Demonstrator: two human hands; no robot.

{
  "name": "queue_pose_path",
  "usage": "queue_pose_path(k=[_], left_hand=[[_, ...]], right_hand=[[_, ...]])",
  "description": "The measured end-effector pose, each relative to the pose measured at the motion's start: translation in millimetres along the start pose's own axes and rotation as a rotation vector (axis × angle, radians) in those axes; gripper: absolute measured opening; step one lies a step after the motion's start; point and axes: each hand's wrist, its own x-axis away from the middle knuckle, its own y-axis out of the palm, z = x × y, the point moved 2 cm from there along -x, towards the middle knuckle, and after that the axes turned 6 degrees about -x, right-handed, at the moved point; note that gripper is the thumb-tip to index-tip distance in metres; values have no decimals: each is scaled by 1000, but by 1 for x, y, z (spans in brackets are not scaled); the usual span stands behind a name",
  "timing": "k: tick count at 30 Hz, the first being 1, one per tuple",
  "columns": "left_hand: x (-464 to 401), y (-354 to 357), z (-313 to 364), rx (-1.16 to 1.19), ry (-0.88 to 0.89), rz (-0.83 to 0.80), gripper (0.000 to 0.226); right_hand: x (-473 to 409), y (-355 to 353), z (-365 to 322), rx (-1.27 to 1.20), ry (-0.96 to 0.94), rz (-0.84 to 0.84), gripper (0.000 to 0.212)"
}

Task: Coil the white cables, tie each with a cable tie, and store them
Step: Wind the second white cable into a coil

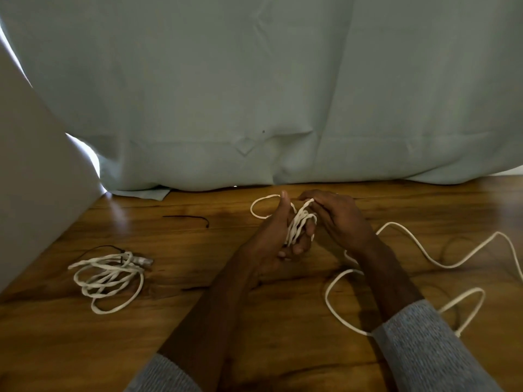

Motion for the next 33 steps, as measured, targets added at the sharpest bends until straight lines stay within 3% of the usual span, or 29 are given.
queue_pose_path(k=[5,7,11,15,18,22,26,33], left_hand=[[8,-2,7,190,138,-206,58],[11,-6,13,258,203,-211,54],[23,-18,33,434,373,-215,50],[28,-24,39,458,477,-131,54],[26,-25,38,454,513,-34,55],[27,-35,40,487,553,73,53],[29,-50,42,544,610,227,61],[25,-66,36,638,648,567,46]], right_hand=[[-2,6,-7,14,-18,-39,23],[-2,7,-7,9,-7,20,27],[1,-4,-4,-196,124,313,25],[1,-5,-7,-316,182,349,18],[1,3,-3,-56,153,245,24],[-1,9,-3,278,140,-27,28],[-1,19,-11,392,114,-247,32],[-5,35,-31,418,19,-396,46]])
